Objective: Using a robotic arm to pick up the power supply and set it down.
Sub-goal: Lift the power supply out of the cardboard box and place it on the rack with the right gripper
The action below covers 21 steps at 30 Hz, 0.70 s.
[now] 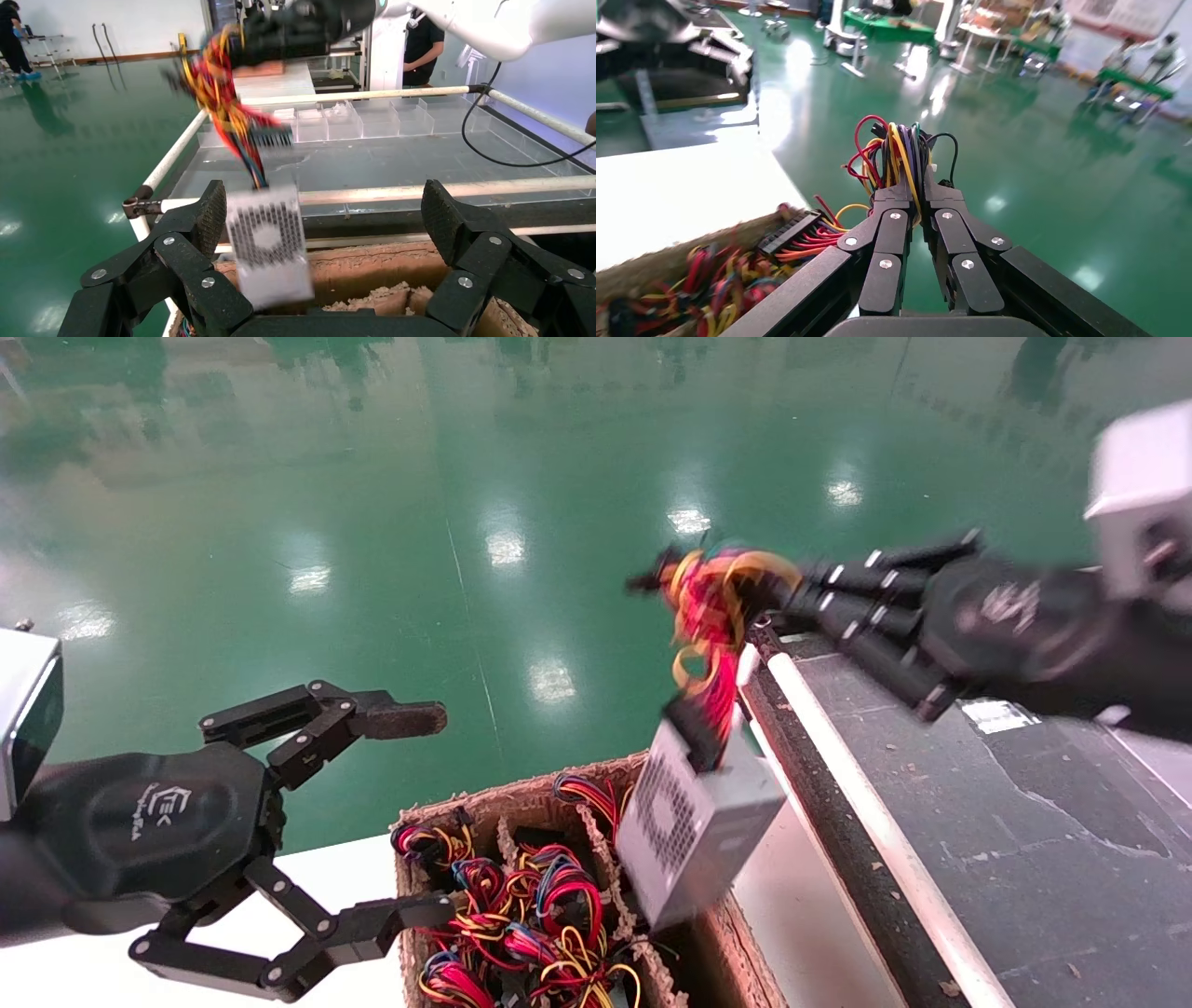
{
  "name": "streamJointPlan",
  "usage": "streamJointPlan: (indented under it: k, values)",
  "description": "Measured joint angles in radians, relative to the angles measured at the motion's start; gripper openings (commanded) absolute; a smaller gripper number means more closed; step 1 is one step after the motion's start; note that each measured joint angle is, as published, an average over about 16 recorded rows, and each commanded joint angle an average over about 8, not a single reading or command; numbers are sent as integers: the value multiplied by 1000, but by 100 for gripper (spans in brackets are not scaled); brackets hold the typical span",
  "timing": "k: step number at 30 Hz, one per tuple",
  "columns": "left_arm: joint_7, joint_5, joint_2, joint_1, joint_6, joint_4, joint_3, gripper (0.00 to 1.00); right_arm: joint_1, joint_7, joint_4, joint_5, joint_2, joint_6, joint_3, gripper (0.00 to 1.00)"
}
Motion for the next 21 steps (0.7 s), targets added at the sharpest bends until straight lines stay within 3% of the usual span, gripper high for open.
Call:
streamJointPlan:
  k: [9, 21]
  values:
    - [0, 0, 0, 0, 0, 0, 0, 100, 126, -62, -139, -57, 29, 15, 18, 0]
    - [0, 0, 0, 0, 0, 0, 0, 100, 339, -240, -515, -238, 23, 30, -35, 0]
